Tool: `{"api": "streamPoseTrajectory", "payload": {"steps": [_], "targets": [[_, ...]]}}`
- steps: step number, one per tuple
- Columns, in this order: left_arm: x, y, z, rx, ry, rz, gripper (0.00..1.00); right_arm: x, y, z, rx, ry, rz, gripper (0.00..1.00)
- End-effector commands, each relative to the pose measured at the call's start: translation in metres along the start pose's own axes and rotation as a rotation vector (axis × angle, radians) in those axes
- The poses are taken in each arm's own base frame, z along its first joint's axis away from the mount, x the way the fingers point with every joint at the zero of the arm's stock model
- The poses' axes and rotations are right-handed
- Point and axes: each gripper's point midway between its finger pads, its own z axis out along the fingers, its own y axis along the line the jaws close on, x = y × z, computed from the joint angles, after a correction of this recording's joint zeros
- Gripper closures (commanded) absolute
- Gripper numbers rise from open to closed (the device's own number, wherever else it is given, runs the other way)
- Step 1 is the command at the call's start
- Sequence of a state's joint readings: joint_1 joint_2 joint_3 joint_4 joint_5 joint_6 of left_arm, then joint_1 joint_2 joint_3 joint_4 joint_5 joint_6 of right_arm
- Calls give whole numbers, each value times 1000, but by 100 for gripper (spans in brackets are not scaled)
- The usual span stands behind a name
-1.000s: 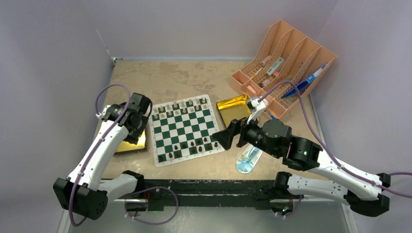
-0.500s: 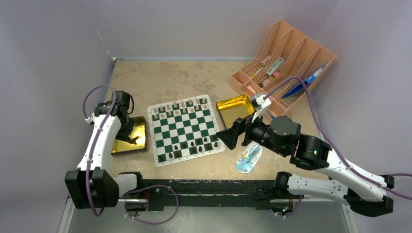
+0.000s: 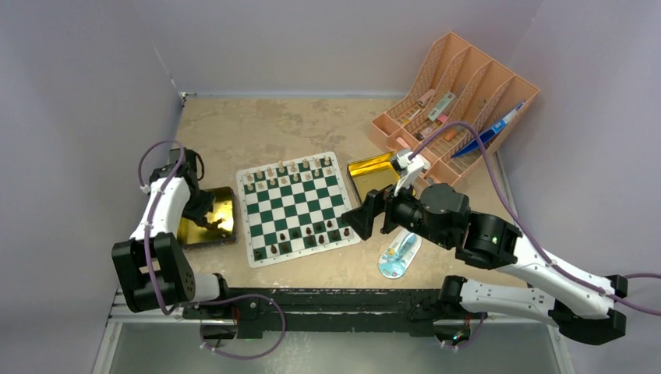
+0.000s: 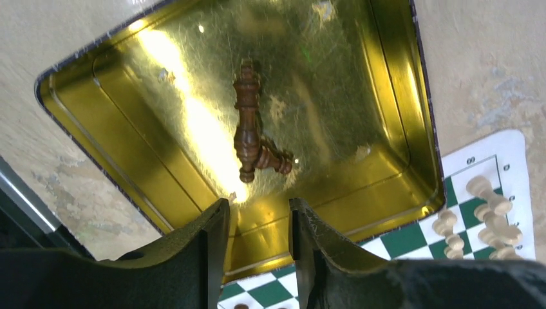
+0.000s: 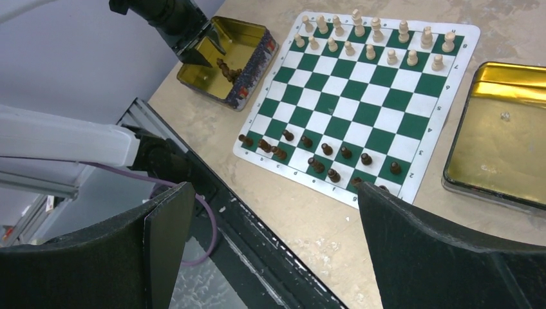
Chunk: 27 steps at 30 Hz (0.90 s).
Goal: Set up the chess pieces on the board
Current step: Pick up the chess piece from the storage box.
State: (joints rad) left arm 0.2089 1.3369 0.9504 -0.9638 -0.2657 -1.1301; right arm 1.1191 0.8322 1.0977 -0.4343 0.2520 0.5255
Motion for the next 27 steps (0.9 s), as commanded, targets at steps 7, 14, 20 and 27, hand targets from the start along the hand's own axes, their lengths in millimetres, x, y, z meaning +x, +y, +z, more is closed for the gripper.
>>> {"api": "streamPoseTrajectory", "payload": {"steps": [7, 14, 20, 27], "targets": [[-20, -7, 29, 57, -30, 55, 63, -19, 13, 7, -29, -43, -12, 1], [-19, 2, 46, 22, -26, 76, 64, -14, 10, 15, -10, -22, -17, 1], [-15, 13, 59, 14, 6, 53, 64, -16, 14, 20, -16, -25, -17, 1], [-14, 14, 71, 21, 13, 77, 66, -15, 12, 24, -1, -16, -23, 1]]}}
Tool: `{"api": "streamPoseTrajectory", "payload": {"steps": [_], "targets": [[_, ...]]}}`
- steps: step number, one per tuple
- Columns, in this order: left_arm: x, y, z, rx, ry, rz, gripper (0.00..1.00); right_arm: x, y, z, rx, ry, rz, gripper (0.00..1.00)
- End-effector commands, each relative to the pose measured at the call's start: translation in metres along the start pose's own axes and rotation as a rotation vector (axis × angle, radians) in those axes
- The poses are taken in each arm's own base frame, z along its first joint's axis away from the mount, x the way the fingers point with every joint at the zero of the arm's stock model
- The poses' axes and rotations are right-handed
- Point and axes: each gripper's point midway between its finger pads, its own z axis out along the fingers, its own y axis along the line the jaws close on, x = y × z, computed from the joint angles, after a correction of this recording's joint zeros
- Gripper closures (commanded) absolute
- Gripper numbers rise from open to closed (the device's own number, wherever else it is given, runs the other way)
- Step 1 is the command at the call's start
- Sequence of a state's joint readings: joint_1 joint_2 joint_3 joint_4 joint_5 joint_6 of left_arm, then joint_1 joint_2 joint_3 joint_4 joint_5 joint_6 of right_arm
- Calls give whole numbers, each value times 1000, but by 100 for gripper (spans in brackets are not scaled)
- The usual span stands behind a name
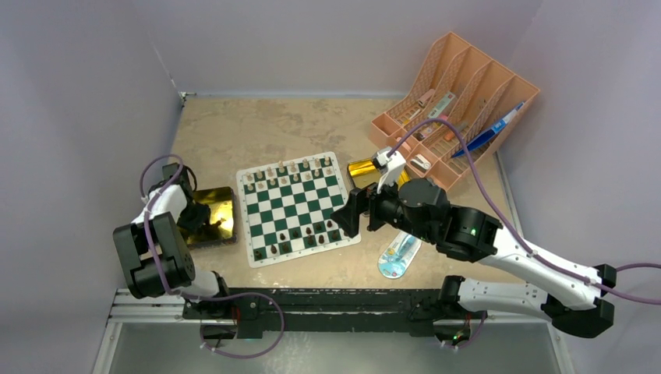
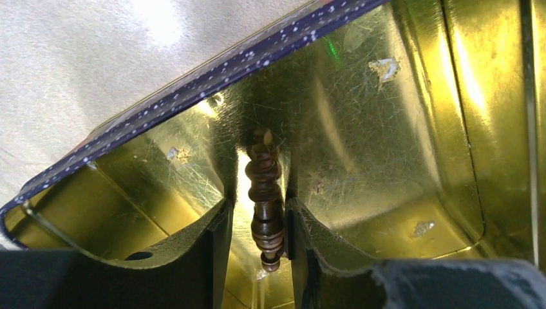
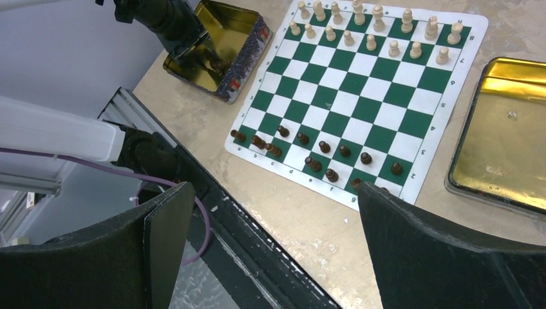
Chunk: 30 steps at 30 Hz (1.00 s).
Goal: Set up the chess pieces on the board
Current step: Pick up the chess piece from the storage box.
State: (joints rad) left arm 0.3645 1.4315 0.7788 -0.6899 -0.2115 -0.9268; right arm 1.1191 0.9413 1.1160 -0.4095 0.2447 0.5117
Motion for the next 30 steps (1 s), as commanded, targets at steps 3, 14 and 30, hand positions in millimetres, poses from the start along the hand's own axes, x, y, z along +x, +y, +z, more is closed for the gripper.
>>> {"api": "streamPoseTrajectory", "payload": {"steps": [3, 14, 30], "targets": [[-9, -10, 10, 40, -17, 28, 68, -27, 11, -6, -30, -79, 13, 1], [-25, -26, -12, 99, -48, 9, 86, -29, 15, 0, -36, -72, 19, 1], [-51, -46, -77, 212, -96, -19, 100, -26, 23, 4, -68, -59, 45, 1]]}}
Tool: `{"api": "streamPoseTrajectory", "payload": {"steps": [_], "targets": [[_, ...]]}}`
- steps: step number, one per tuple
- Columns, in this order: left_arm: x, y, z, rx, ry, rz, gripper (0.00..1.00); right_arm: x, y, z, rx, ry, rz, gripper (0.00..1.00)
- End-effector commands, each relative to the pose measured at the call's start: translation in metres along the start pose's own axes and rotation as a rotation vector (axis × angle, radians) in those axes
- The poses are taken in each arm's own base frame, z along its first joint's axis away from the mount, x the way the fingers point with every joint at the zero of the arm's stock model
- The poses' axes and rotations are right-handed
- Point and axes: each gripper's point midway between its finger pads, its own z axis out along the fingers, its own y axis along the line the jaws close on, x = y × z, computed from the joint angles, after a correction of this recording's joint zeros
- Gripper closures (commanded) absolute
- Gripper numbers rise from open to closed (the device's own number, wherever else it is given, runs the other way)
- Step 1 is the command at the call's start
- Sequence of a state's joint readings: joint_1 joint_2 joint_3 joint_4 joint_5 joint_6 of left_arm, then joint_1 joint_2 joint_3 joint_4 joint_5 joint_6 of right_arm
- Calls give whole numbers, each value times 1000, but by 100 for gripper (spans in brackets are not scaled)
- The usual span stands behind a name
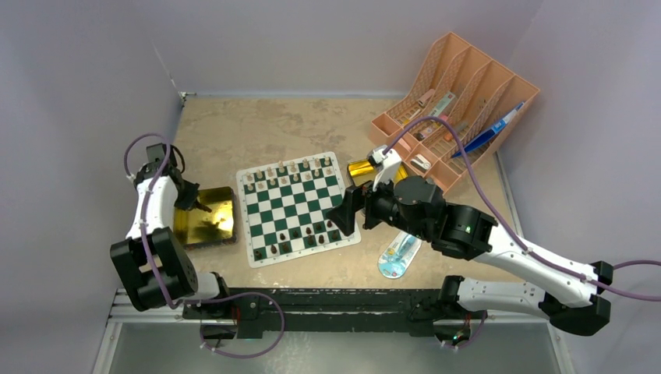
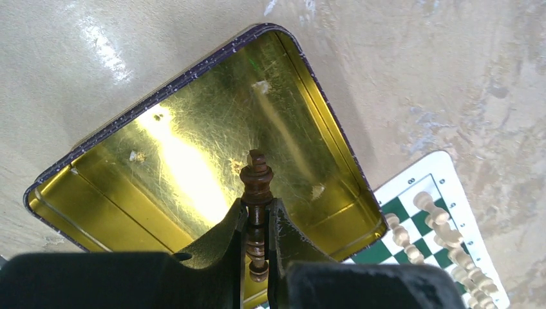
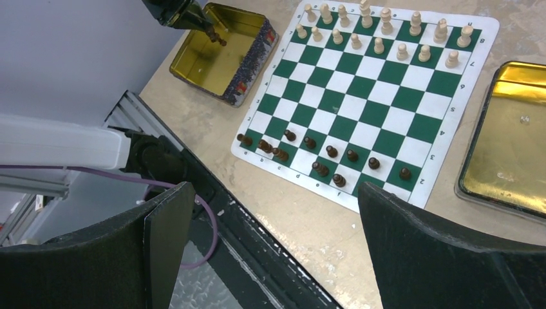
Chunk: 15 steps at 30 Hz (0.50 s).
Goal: Set up the chess pieces on the board
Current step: Pick up the chess piece from the storage box.
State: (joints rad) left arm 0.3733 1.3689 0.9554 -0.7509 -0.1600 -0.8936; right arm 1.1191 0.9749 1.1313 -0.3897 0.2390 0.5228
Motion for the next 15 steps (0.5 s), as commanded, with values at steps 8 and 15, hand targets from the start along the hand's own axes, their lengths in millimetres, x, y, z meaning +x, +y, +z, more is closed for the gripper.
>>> {"api": "streamPoseTrajectory", "payload": {"steps": [8, 15], "targets": [[-18, -27, -57, 136, -3, -51, 100, -26, 4, 7, 40, -61, 29, 1], [-18, -38, -88, 178, 47, -77, 100, -37, 31, 21, -68, -84, 39, 1]]}}
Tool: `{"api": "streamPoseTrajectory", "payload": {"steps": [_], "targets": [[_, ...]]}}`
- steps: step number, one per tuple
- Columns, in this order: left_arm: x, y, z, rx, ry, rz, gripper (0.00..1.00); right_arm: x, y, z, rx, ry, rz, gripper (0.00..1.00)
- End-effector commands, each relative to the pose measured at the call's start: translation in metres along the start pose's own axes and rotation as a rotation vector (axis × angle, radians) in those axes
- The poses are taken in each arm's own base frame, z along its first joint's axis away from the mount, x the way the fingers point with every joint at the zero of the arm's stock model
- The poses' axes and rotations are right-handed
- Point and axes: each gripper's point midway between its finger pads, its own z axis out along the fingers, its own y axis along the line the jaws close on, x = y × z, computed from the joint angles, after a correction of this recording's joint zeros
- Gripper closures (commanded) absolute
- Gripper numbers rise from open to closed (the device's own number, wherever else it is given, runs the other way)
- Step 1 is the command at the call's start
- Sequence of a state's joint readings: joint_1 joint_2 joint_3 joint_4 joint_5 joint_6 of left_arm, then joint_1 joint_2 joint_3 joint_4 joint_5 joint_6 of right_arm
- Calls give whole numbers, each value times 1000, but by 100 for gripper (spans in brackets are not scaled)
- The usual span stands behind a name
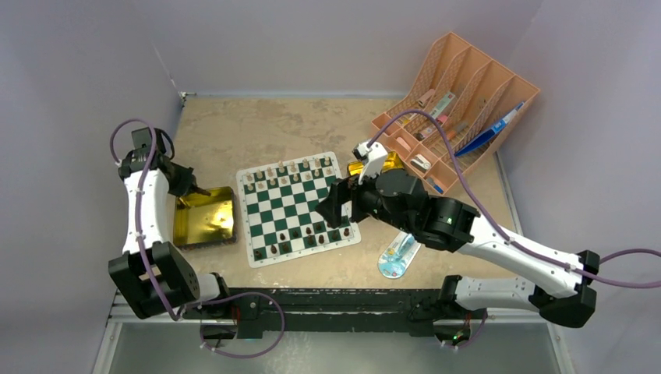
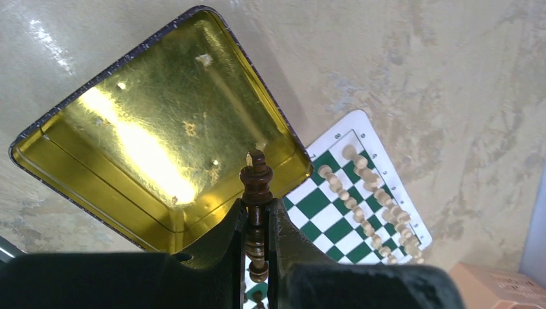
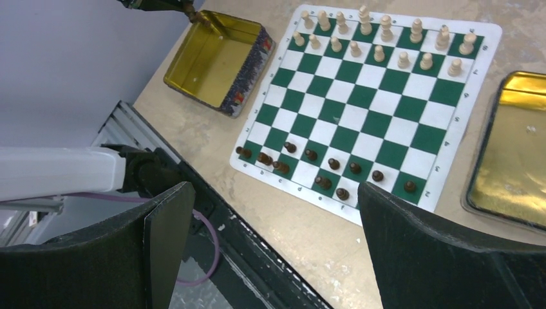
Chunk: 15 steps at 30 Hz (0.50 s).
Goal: Set up the chess pieces on the board
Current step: Pick up the chess piece from the storage box.
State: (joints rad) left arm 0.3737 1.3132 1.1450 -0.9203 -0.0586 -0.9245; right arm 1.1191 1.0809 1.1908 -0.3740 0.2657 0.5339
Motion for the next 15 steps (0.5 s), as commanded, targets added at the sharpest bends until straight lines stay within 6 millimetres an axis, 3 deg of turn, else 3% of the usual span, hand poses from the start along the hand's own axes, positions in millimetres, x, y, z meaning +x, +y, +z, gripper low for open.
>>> {"api": "streamPoseTrajectory", "payload": {"steps": [1, 5, 10, 15], "targets": [[2, -15, -31, 85, 36, -39, 100, -35, 29, -3, -115, -110, 55, 1], [9, -32, -50, 187, 79, -54, 100, -51, 38, 3, -131, -168, 142, 1], [26, -45, -66, 292, 147, -102, 100, -52, 50, 18, -205, -224, 221, 2], [58, -52, -71, 372, 266, -157, 100, -68, 53, 29, -267, -397, 132, 5]]}}
